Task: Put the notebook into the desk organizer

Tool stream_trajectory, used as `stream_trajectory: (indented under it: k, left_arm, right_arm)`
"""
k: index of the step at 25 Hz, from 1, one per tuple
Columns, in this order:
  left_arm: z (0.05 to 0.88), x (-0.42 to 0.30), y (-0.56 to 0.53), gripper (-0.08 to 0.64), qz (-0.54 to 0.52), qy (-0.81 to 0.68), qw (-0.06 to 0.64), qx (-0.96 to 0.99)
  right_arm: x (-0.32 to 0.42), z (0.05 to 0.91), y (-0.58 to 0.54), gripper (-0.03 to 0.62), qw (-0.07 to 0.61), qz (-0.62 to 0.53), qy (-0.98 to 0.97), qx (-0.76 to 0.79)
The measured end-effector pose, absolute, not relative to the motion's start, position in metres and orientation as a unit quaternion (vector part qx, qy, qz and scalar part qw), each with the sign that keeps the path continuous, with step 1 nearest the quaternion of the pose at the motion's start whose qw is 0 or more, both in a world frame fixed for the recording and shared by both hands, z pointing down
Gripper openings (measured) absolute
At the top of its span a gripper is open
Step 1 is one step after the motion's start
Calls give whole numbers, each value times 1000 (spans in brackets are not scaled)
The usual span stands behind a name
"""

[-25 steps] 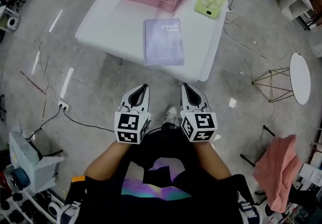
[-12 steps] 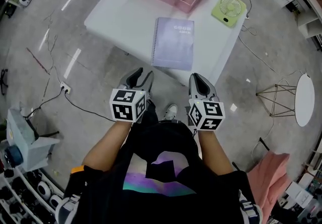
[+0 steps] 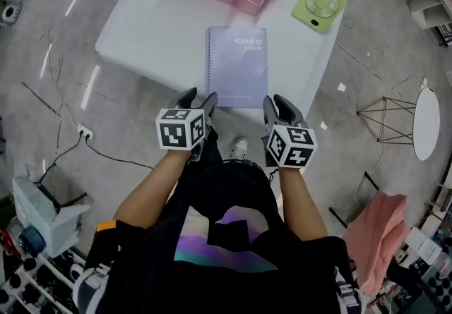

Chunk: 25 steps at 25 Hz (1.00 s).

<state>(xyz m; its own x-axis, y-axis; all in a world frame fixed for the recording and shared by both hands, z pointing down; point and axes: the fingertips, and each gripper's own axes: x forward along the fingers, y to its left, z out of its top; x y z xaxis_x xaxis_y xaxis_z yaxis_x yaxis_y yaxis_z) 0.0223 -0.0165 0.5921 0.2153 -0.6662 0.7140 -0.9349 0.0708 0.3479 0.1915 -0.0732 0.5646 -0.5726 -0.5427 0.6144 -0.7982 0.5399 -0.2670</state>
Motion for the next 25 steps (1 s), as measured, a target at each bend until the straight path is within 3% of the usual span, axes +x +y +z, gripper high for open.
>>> stream_trajectory:
  k: [9,25]
  left_arm:
    - [636,13,-36,238,173,-582,463,646]
    - [648,20,-41,251,185,-590,462,635]
  right_arm:
    - [185,614,-102,149,269,322,-817,396]
    - [175,640,-104,166,277,381,-804,362]
